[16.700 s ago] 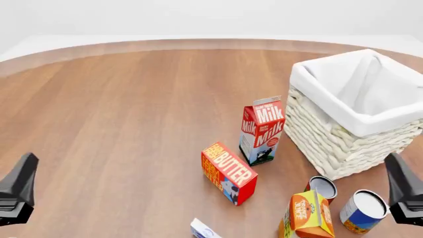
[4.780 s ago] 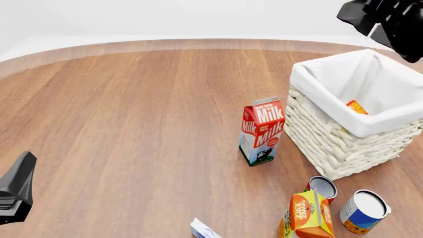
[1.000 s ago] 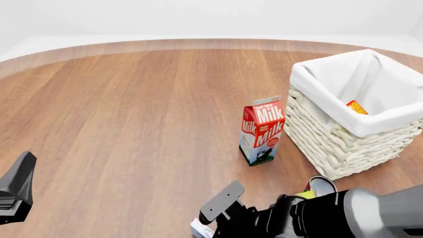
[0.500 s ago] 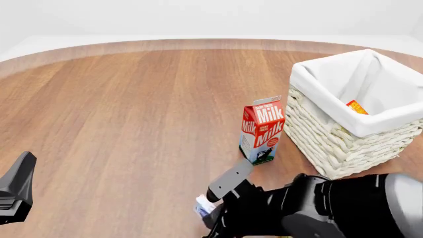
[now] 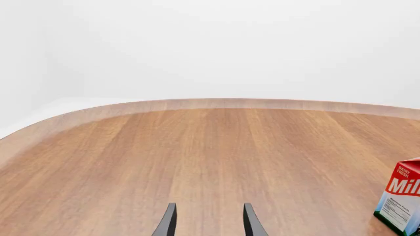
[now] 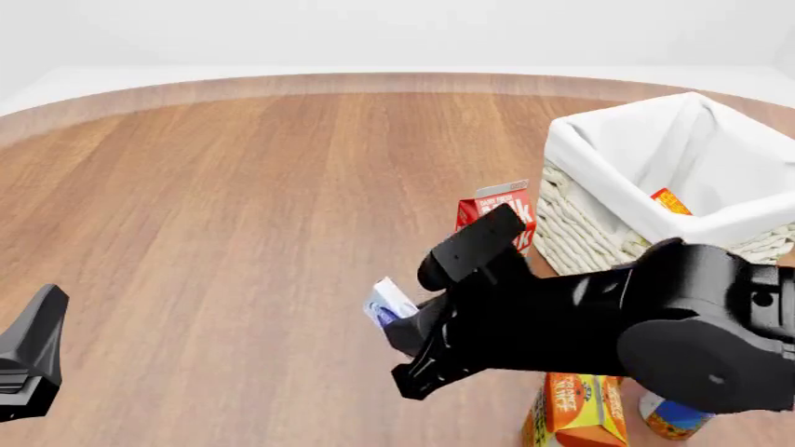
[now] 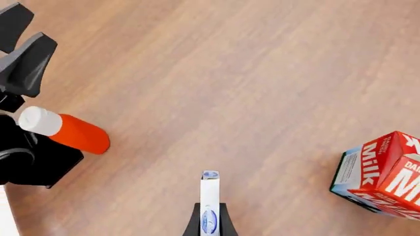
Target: Pick up the cream cheese box and the butter, and put them in the basket.
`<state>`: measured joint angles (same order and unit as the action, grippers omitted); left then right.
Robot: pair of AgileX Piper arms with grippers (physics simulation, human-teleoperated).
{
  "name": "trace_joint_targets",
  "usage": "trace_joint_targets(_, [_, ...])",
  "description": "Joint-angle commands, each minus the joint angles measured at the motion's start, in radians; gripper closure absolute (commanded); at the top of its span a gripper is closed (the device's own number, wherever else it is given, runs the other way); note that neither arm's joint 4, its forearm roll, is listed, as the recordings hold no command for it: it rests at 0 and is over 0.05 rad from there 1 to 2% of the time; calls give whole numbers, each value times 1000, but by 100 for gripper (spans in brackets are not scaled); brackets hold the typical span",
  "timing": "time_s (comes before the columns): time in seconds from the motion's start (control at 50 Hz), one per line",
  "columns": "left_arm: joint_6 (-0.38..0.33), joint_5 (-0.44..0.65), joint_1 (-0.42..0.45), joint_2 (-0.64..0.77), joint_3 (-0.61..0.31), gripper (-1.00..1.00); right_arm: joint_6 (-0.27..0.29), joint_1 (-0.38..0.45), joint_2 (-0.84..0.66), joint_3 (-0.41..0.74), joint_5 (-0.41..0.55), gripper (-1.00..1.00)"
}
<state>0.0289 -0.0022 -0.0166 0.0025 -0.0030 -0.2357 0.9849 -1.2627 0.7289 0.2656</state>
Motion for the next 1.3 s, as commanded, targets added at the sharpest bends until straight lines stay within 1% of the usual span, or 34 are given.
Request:
trace_joint_targets(0.02, [0, 0, 0, 0, 0, -100, 23, -43, 105, 68, 76, 100])
trace_joint_targets(0.26, [0, 0, 0, 0, 0, -100, 31, -104, 162, 108, 111, 100])
trace_joint_targets(0.34, [0, 0, 0, 0, 0, -100, 44, -154, 203, 128, 135, 100])
trace_joint_targets(0.38, [0, 0, 0, 0, 0, -100, 39, -159, 211, 136, 144, 100])
trace_joint_targets(0.48, [0, 0, 0, 0, 0, -100, 44, -203, 242, 165, 171, 100])
trace_joint_targets(0.58, [0, 0, 0, 0, 0, -100, 42, -231, 249, 151, 151, 100])
trace_joint_targets(0.66, [0, 0, 0, 0, 0, -100, 44, -257, 265, 186, 181, 100])
trace_joint_targets(0.78, [0, 0, 0, 0, 0, -100, 52, -309, 273, 184, 162, 100])
trace_joint_targets(0.96, [0, 0, 0, 0, 0, -100, 59, -378, 290, 210, 167, 100])
trace_joint_targets(1.1, [0, 0, 0, 0, 0, -100, 62, -438, 300, 256, 196, 100])
trace_joint_targets(1.16, [0, 0, 0, 0, 0, -100, 62, -438, 300, 256, 196, 100])
trace_joint_targets(1.18, [0, 0, 0, 0, 0, -100, 63, -478, 295, 268, 187, 100])
trace_joint_targets(1.3, [0, 0, 0, 0, 0, -100, 61, -527, 282, 283, 177, 100])
